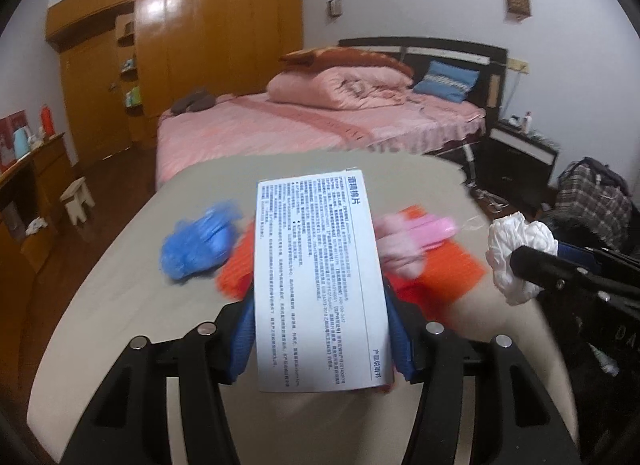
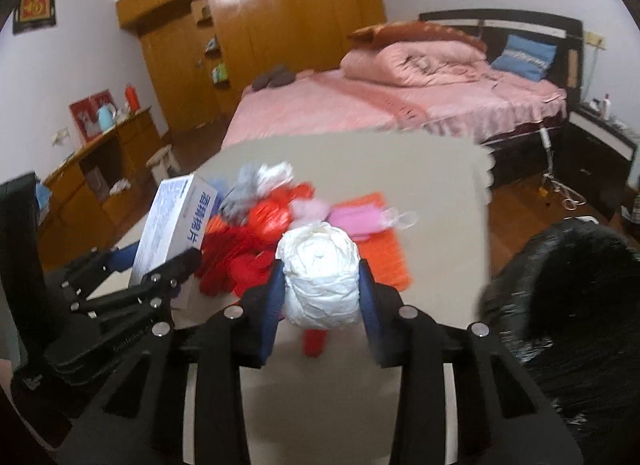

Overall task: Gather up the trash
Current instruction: 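Grasp the white tissue ball with the right tool while the left tool holds the leaflet, then carry both items over the black bin and open both tools to drop them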

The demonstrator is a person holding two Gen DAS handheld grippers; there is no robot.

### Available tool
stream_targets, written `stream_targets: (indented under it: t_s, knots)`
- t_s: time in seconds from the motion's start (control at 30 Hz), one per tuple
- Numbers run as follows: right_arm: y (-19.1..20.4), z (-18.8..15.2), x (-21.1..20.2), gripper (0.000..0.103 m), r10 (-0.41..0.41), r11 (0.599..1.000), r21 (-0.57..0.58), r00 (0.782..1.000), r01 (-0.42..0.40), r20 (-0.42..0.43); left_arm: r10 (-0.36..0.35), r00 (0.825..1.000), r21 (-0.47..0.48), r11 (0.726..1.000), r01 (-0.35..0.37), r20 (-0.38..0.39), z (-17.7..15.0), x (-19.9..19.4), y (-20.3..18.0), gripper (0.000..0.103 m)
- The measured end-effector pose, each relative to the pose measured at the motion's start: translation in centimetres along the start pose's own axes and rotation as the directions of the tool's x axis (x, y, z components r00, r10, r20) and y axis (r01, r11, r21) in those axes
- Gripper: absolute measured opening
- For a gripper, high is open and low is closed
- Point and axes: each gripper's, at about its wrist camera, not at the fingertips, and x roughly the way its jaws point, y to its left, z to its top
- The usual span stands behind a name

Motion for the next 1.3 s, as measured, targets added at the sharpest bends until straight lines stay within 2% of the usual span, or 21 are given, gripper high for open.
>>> stream_targets:
  t_s: [0.17,0.33,0.53,0.8,0.87,0.9,0.93,0.97,1.07,1.23,1.3]
  knots:
    - [-4.1,0.1,-3.4,0.035,-0.112,0.992,0.057,0.992,0.109,0.052,-0.089,0.996,0.044,0.995,0.087,0.028,1.4,-0.5,-4.1,0.056]
    - [-9.4,-0.9,-5.7,0.036,-0.235,0.964,0.142,0.971,0.227,0.046,-0.201,0.979,0.084,0.976,0.199,0.018,2.3,-0.2,-9.2,0.056]
    - [-15.3,-2.6,-8.8,0.036,-0.368,0.908,0.226,0.929,0.352,0.032,-0.343,0.939,0.146,0.929,0.341,-0.015,2.9,0.1,-16.1,0.056]
    - [-19.5,-4.6,-11.4,0.040,-0.479,0.844,0.283,0.877,0.456,0.015,-0.454,0.889,0.200,0.867,0.457,-0.062,2.9,0.5,-23.0,0.056]
    - [-19.9,-4.9,-11.9,0.052,-0.497,0.832,0.292,0.868,0.472,0.013,-0.464,0.883,0.215,0.857,0.468,-0.070,3.0,0.8,-24.0,0.057]
    - [-20.0,-4.9,-12.0,0.056,-0.507,0.826,0.294,0.862,0.481,0.013,-0.469,0.881,0.221,0.853,0.472,-0.071,3.1,0.8,-24.2,0.064]
    - [-20.1,-5.1,-12.2,0.065,-0.520,0.818,0.297,0.854,0.493,0.016,-0.466,0.882,0.223,0.855,0.469,-0.068,3.0,0.8,-24.3,0.070]
    - [-20.1,-5.0,-12.3,0.076,-0.527,0.814,0.298,0.850,0.499,0.018,-0.461,0.886,0.223,0.858,0.462,-0.060,3.0,0.9,-24.1,0.072]
    - [-19.8,-4.8,-12.2,0.089,-0.539,0.809,0.302,0.842,0.505,0.036,-0.431,0.902,0.210,0.878,0.430,-0.043,3.2,1.1,-22.5,0.076]
    - [-17.4,-3.9,-10.2,0.093,-0.482,0.848,0.278,0.875,0.451,0.050,-0.318,0.948,0.181,0.933,0.311,0.010,3.7,1.3,-17.2,0.079]
    - [-15.0,-3.0,-8.6,0.093,-0.439,0.875,0.256,0.896,0.411,0.060,-0.274,0.962,0.166,0.950,0.266,0.023,3.8,1.5,-14.9,0.079]
